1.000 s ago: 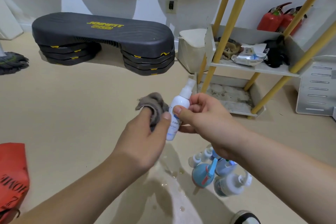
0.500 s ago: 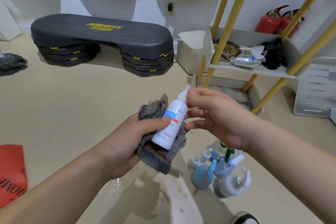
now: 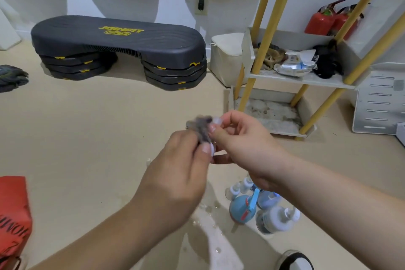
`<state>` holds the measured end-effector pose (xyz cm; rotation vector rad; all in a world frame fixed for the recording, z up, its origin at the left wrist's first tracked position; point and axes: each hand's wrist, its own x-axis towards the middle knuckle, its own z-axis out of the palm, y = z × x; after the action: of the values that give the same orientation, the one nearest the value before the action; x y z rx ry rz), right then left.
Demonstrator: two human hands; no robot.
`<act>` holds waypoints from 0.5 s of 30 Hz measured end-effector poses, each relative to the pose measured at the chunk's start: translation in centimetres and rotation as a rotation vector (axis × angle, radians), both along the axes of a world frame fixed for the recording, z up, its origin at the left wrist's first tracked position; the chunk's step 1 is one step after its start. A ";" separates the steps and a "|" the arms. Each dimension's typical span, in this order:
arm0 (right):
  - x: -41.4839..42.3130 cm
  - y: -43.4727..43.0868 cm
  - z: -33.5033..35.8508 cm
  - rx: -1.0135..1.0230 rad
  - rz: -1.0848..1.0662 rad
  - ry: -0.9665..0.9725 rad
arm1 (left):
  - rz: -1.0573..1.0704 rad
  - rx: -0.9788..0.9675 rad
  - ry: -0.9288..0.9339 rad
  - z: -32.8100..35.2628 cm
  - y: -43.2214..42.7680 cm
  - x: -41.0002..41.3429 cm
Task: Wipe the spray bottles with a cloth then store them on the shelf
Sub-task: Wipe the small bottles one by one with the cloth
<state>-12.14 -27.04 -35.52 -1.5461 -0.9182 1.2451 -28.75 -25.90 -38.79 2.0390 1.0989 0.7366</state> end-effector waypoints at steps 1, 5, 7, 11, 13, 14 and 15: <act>-0.1 0.0 0.0 -0.018 -0.004 0.004 | -0.059 0.120 0.092 -0.6 -0.6 0.0; -0.3 -0.1 0.6 -0.001 -0.024 -0.017 | -0.066 0.071 -0.007 -1.7 0.7 -0.6; -0.4 -0.1 1.0 0.034 -0.039 -0.008 | 0.013 -0.295 -0.183 -0.5 1.8 -0.5; -0.4 -0.1 1.2 0.035 -0.041 0.019 | 0.121 -0.893 -0.376 1.1 2.2 -0.2; -0.3 0.0 1.0 0.008 -0.056 0.010 | 0.162 -0.770 -0.358 1.0 1.6 0.1; -0.4 0.0 0.8 -0.003 -0.069 0.013 | 0.156 -0.580 -0.304 0.9 1.3 0.2; -0.3 0.0 0.7 -0.012 -0.083 0.020 | 0.102 -0.337 -0.261 0.6 0.9 0.2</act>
<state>-12.47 -27.00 -34.82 -1.5633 -0.8272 1.2069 -28.53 -25.01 -38.17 1.5667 1.0965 0.7839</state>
